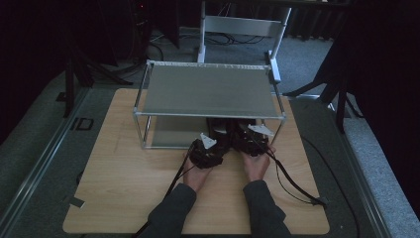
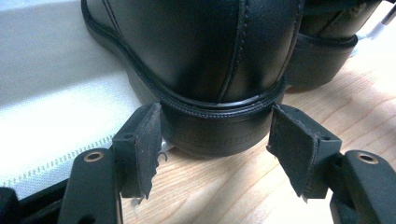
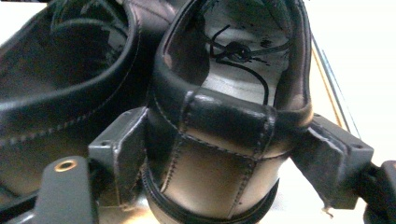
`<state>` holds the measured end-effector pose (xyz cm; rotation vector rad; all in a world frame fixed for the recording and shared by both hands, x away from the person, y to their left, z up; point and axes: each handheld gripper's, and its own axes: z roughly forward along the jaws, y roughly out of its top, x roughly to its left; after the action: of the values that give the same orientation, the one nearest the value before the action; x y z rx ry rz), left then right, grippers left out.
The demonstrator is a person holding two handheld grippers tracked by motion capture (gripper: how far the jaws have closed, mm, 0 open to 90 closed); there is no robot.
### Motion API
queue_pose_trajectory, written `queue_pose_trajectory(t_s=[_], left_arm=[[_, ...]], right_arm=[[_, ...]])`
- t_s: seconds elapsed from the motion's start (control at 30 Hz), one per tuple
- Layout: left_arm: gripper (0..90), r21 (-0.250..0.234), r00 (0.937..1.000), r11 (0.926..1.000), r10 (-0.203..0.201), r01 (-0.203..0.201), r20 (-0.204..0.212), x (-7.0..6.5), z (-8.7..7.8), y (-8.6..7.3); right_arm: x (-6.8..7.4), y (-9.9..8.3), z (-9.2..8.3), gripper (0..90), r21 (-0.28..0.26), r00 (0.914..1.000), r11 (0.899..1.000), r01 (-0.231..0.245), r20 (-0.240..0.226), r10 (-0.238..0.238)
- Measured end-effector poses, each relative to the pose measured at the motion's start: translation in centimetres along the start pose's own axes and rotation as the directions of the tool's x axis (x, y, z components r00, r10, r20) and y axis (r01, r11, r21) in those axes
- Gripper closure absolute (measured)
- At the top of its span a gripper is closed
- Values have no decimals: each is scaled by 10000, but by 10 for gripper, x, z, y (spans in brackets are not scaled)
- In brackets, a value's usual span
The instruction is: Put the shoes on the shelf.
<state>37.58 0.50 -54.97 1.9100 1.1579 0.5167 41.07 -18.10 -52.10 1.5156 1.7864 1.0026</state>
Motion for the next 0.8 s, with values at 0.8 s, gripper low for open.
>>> queue_pose_trajectory(t_s=[0.8], left_arm=[[410,-397,9984,9982,-447,460,342,-2,7,11]], right_arm=[[-7,-5,-11,263,-338,9969,9967,738,-259,-747]])
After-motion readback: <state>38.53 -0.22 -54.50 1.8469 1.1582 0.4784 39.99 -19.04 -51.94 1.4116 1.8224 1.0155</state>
